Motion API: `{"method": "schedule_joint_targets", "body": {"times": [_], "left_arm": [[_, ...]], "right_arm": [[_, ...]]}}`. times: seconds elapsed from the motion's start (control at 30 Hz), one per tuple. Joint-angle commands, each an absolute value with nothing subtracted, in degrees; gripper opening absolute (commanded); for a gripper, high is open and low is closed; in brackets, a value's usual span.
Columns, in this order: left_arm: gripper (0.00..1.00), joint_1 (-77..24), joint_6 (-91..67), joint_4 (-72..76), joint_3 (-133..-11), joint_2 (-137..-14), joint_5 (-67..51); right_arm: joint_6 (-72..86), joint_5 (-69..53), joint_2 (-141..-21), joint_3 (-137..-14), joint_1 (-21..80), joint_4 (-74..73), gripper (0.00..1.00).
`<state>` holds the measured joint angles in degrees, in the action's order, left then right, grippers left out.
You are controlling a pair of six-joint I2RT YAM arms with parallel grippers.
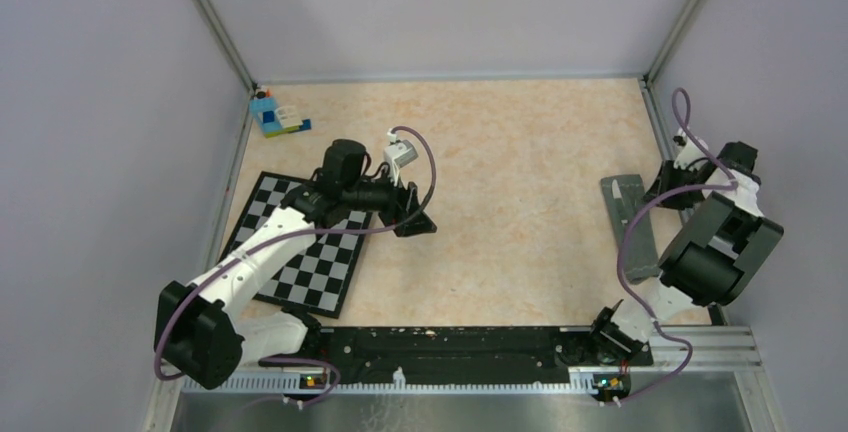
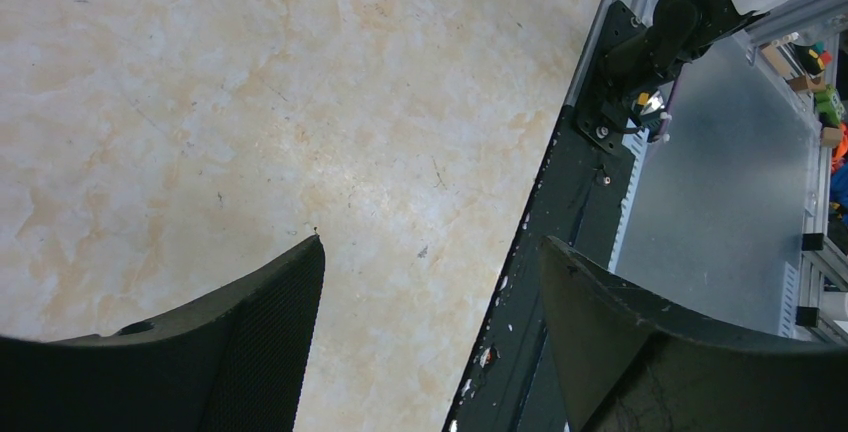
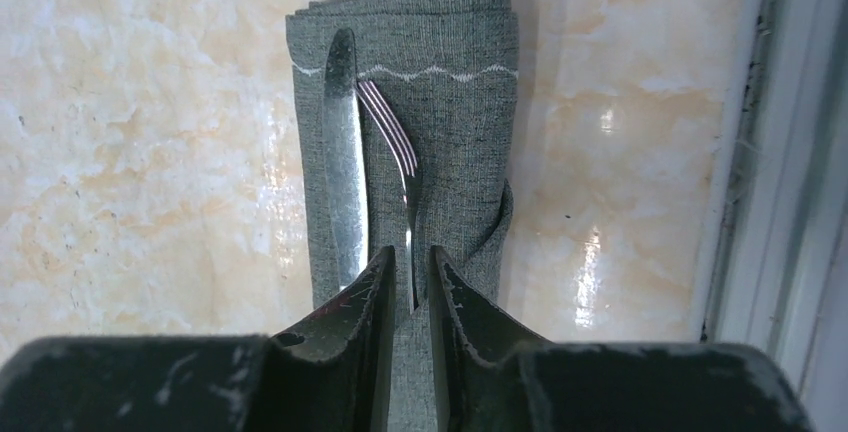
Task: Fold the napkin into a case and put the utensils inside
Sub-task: Insert the fork into the folded napkin, then reset both arms
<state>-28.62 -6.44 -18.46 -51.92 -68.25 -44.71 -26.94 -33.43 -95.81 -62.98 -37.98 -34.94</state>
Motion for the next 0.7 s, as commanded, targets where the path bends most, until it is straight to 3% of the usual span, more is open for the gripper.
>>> {"method": "schedule_joint_targets", "body": {"times": [0.0, 0.13, 0.27, 0.33, 0.67], "left_arm": [[0.82, -28.9, -5.8, -16.5, -51.2, -65.5, -45.5], [0.82, -28.8, -5.8, -16.1, -50.9, -64.9, -45.1], [0.82, -28.8, -5.8, -16.0, -50.7, -64.8, -45.0], [0.82, -28.8, -5.7, -16.2, -50.7, -64.8, -44.9], [0.82, -28.8, -5.2, -16.9, -51.0, -65.7, -44.5]], "right_arm": [[-26.1, -32.2, -91.2, -63.4, -35.8, -33.0, 0.18], [-27.1, -28.1, -91.4, -63.3, -30.3, -33.7, 0.26], [-27.1, -26.5, -90.3, -62.7, -30.0, -32.3, 0.27], [-26.6, -26.7, -90.2, -62.1, -29.8, -31.5, 0.33], [-27.9, -25.0, -95.4, -65.6, -29.5, -32.2, 0.27]]}}
